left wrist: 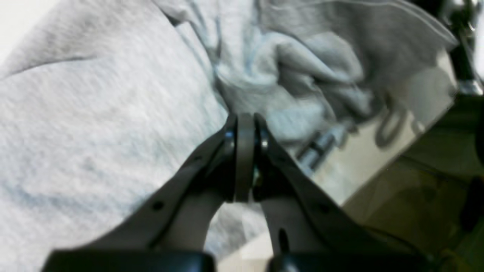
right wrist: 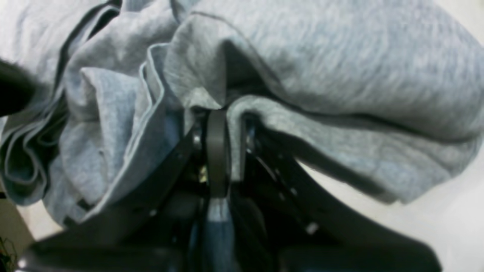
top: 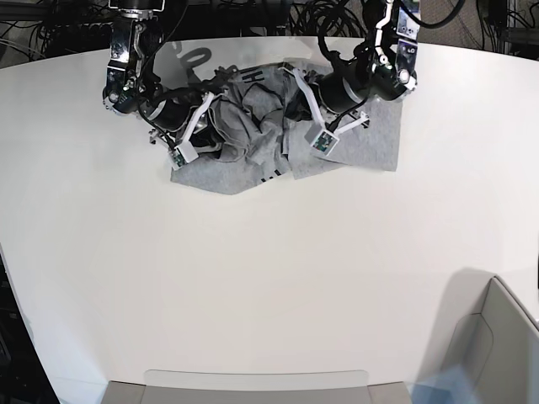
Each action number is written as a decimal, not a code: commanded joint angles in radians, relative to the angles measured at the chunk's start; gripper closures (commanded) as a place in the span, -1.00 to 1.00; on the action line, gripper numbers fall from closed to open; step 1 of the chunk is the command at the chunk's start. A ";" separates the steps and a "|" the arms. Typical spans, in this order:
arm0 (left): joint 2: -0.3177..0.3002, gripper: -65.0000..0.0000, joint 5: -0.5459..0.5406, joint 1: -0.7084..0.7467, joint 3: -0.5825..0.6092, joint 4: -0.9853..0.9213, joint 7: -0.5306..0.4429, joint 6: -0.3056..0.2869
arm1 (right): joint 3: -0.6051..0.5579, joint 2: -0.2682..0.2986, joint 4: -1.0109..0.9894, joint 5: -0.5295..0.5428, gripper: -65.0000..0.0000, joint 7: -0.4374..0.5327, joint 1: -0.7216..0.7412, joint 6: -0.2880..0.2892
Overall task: Fold the T-shirt properly
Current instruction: 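Fold the held end over toward the left gripper and release, then press and flatten the folded bundle with the right gripper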
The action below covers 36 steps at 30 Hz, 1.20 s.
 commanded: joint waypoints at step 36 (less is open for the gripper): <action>0.002 1.00 -0.018 0.110 -0.431 0.069 -0.016 -0.007 | 0.101 0.050 0.406 -0.234 1.00 -0.211 0.105 -0.062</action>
